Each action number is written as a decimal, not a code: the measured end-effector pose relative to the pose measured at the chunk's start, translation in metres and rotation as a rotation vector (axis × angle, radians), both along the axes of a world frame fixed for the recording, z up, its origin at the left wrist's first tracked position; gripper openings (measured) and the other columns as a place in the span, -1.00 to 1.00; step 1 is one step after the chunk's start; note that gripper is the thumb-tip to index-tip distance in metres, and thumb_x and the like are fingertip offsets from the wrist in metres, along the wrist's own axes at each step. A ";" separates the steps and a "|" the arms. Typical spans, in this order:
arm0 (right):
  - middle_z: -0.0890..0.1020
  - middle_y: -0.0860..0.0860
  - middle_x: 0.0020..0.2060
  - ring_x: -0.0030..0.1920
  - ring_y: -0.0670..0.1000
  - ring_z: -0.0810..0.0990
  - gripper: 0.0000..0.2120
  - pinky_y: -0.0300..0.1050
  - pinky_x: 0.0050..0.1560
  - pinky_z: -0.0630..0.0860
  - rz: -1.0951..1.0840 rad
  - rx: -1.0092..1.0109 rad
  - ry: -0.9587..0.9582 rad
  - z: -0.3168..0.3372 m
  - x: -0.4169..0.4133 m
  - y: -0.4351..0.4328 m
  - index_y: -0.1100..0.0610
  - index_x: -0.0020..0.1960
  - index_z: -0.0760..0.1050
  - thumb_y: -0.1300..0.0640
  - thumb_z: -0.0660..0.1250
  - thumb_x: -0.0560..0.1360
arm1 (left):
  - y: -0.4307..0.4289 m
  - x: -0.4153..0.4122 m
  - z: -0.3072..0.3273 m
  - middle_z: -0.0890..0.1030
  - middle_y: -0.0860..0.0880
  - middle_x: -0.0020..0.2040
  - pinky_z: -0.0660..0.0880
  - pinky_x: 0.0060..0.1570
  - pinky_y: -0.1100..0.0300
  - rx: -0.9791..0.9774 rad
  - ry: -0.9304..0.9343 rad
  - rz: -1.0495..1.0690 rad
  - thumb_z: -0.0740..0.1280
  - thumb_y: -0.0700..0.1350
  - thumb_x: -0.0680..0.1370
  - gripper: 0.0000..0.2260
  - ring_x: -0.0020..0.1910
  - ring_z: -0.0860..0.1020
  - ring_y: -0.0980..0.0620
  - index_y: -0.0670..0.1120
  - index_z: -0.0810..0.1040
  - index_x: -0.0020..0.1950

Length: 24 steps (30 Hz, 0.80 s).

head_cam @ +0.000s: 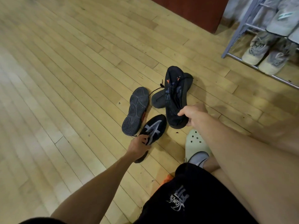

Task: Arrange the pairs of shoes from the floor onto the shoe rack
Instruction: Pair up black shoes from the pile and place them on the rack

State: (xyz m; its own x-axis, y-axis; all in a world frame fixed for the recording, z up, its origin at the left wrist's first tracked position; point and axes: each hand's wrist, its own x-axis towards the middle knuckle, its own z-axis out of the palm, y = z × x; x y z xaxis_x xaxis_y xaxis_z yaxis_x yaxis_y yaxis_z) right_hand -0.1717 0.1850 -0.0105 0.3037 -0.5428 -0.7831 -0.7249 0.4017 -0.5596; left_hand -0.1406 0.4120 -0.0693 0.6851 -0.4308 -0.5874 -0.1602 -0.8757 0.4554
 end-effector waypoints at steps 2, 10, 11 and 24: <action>0.65 0.21 0.03 0.00 0.25 0.65 -0.54 0.15 -0.01 0.63 -0.005 -0.018 0.005 0.006 -0.004 0.001 0.26 0.14 0.54 0.33 0.52 0.26 | 0.008 0.002 -0.002 0.59 -0.10 0.22 0.46 0.16 0.15 -0.001 0.032 0.078 0.37 -0.15 0.49 -0.59 0.17 0.55 -0.08 -0.09 0.49 0.34; 0.62 0.23 0.10 0.06 0.26 0.62 -0.57 0.05 -0.18 0.61 -0.068 0.014 0.020 0.007 -0.020 -0.008 0.30 0.18 0.52 0.37 0.48 0.32 | -0.009 0.038 -0.002 0.62 -0.06 0.11 0.46 0.03 0.24 -0.012 -0.014 0.069 0.29 -0.15 0.54 -0.69 0.11 0.57 -0.03 -0.12 0.54 0.27; 0.62 0.22 0.10 0.07 0.25 0.61 -0.56 0.01 -0.26 0.58 -0.077 0.023 0.017 0.005 -0.022 -0.011 0.29 0.18 0.52 0.36 0.48 0.32 | -0.022 0.045 -0.003 0.62 -0.05 0.08 0.43 0.00 0.26 -0.018 -0.024 0.054 0.29 -0.14 0.54 -0.70 0.11 0.57 -0.04 -0.13 0.54 0.26; 0.67 0.20 -0.04 -0.06 0.21 0.65 -0.72 0.09 -0.05 0.66 -0.229 0.045 0.036 -0.016 -0.016 -0.067 0.23 0.03 0.62 0.30 0.50 0.33 | -0.180 0.129 -0.036 0.24 -0.22 0.43 0.25 0.34 -0.09 0.139 -0.227 -0.097 0.23 -0.07 0.56 -0.49 0.42 0.21 -0.25 -0.19 0.22 0.47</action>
